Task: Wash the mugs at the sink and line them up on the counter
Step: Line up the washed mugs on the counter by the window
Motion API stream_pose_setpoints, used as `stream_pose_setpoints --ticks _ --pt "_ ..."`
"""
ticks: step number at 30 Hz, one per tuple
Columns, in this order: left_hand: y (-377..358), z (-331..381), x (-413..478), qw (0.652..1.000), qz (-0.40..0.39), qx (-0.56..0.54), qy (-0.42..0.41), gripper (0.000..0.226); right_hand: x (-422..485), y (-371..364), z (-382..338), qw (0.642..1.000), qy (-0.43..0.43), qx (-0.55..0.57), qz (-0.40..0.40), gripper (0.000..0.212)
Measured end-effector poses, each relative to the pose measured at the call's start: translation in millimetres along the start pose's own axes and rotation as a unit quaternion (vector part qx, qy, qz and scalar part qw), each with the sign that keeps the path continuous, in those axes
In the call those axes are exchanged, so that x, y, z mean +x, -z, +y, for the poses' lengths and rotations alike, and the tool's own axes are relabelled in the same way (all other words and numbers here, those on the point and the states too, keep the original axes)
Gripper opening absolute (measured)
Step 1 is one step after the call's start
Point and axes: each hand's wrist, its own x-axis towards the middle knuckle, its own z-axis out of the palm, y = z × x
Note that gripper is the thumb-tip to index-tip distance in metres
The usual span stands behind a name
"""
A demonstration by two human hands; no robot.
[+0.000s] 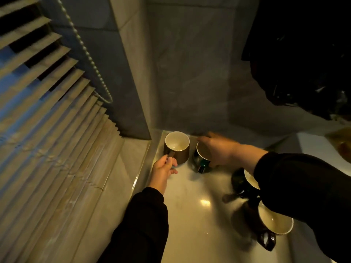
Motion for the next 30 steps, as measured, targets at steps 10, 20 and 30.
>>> stream_pose_setpoints --ticks 10,20,30 --pt "4 -7 25 1.0 0.001 0.016 -0.007 0.031 31 -5 4 1.0 0.006 0.017 0.01 0.092" --pt "1 -9 15 0.965 0.119 0.223 -0.068 0.017 39 0 12 0.999 0.005 -0.038 0.013 0.097" --pt "-16 -5 11 0.952 0.166 0.25 -0.056 0.019 40 -1 17 0.999 0.021 -0.024 0.038 0.1"
